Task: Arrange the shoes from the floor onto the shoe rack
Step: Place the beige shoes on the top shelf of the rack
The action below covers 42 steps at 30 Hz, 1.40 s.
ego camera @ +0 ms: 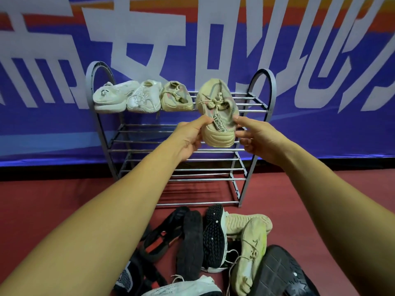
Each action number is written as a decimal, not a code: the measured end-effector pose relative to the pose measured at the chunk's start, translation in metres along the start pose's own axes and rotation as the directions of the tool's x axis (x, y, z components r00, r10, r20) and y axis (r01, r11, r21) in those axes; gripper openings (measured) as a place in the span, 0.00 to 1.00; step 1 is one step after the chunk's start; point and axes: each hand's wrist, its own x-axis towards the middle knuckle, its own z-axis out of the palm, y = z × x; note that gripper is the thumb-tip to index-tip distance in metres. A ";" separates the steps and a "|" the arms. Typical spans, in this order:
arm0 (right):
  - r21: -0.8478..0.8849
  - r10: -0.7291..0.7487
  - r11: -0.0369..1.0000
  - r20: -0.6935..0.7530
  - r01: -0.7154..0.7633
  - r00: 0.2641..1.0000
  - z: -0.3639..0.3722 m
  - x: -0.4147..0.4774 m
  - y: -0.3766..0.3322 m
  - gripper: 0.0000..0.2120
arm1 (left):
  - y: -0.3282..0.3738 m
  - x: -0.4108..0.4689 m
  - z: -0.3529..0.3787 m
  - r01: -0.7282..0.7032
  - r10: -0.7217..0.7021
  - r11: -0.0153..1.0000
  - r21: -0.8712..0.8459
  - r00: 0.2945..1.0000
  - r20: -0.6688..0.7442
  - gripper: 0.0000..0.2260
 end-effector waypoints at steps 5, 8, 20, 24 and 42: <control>-0.091 0.040 0.995 0.004 -0.039 0.999 0.011 0.005 -0.001 0.18 | 0.004 0.009 0.003 -0.057 0.050 0.993 -0.100 0.996 -0.069 0.15; 0.029 -0.031 0.999 -0.056 0.033 0.998 0.018 0.021 0.003 0.14 | 0.005 0.015 0.005 -0.069 0.066 0.994 -0.081 0.997 -0.033 0.10; 0.175 -0.105 0.972 -0.269 0.155 0.957 0.028 0.080 0.008 0.13 | -0.004 0.053 0.010 0.027 -0.028 0.995 -0.091 1.000 -0.004 0.10; 0.208 -0.128 0.961 -0.242 0.180 0.962 0.029 0.088 0.008 0.18 | 0.000 0.064 0.022 0.018 -0.033 0.983 -0.180 0.996 -0.078 0.07; 0.456 -0.010 0.882 -0.233 0.119 0.972 0.051 0.118 0.018 0.19 | -0.012 0.096 0.028 -0.084 0.065 0.985 -0.150 0.990 -0.125 0.16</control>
